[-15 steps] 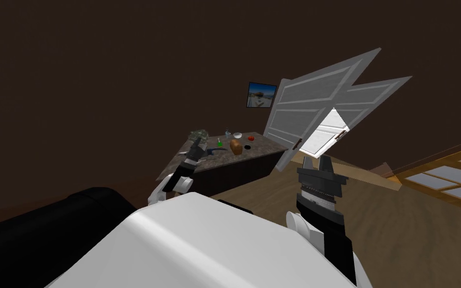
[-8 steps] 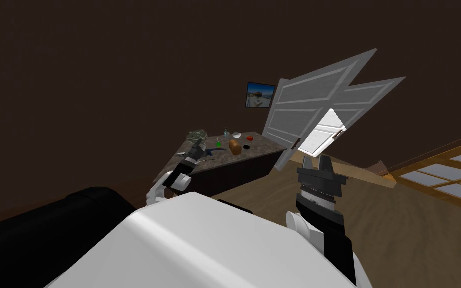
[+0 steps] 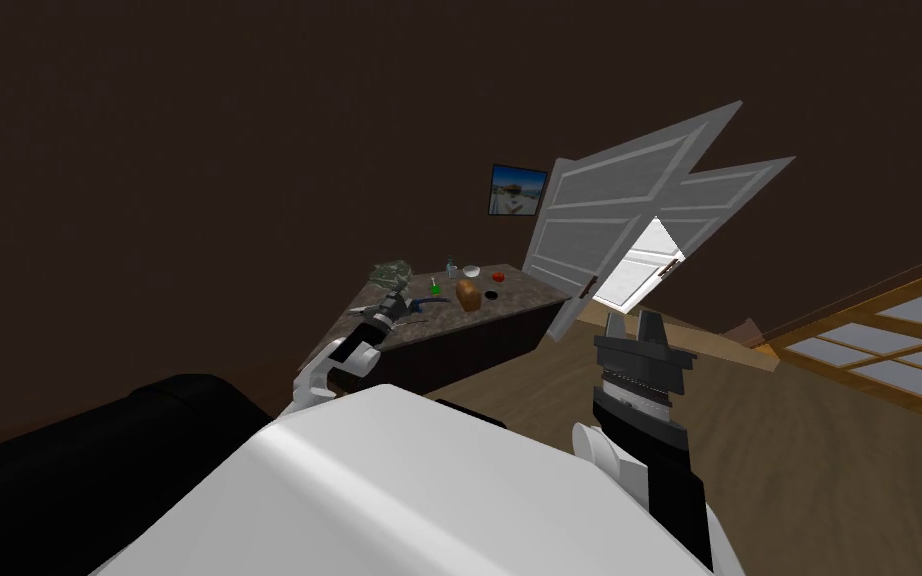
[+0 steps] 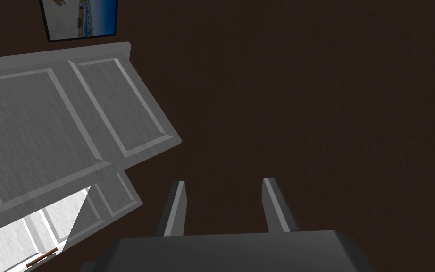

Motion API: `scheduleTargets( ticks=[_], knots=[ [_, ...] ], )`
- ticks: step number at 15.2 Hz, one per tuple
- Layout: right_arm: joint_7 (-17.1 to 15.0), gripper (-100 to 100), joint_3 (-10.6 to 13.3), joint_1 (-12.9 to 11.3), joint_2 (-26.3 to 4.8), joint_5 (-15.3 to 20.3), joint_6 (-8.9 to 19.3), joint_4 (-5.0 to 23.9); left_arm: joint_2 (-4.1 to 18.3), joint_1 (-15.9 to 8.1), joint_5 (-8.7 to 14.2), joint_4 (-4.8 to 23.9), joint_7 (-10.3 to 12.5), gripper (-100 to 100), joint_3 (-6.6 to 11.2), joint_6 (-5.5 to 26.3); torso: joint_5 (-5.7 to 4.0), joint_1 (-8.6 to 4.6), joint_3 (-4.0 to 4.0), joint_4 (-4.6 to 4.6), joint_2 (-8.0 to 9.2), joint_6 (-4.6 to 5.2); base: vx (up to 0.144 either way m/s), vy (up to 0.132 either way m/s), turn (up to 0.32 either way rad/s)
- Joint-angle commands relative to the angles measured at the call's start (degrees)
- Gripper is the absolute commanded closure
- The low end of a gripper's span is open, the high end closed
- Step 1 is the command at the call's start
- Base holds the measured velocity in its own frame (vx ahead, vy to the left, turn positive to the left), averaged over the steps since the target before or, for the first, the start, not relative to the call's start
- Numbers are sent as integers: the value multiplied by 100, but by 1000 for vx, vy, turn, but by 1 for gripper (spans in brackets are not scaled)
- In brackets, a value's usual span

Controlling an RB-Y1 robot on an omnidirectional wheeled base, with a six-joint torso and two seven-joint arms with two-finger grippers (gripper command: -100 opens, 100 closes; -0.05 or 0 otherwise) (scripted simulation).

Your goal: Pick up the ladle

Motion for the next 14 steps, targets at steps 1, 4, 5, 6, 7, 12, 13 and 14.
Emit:
scheduleTargets(
  ticks=[1,4,5,6,7,12,13,14],
  knots=[
    [0,0,0,0,0,0,0,0,32,2,40,-19,22,-100,14,286,0,0,0,0,0,0,19,-2,-16],
    [0,0,0,0,0,0,0,0,173,-51,186,78,99,-100,72,609,0,0,3,1,5,0,14,-2,-26],
    [0,0,0,0,0,0,0,0,173,-51,186,78,99,-100,72,704,0,0,2,1,3,1,17,-2,-18],
    [0,0,0,0,0,0,0,0,308,-104,335,179,177,-100,132,854,0,0,2,1,3,-1,20,-2,-42],
    [0,0,0,0,0,0,0,0,308,-104,335,179,177,-100,132,983,0,0,1,1,2,1,22,0,-45],
    [0,0,0,0,0,0,0,0,438,-158,487,281,257,-100,192,1504,0,-1,1,0,2,0,19,-3,-21],
    [0,0,0,0,0,0,0,0,438,-158,487,281,257,-100,192,1504,0,-1,2,1,3,-1,10,-1,-2],
    [0,0,0,0,0,0,0,0,561,-212,640,385,337,-100,252,1715,0,-1,3,1,5,-1,17,-1,-38]
  ],
)
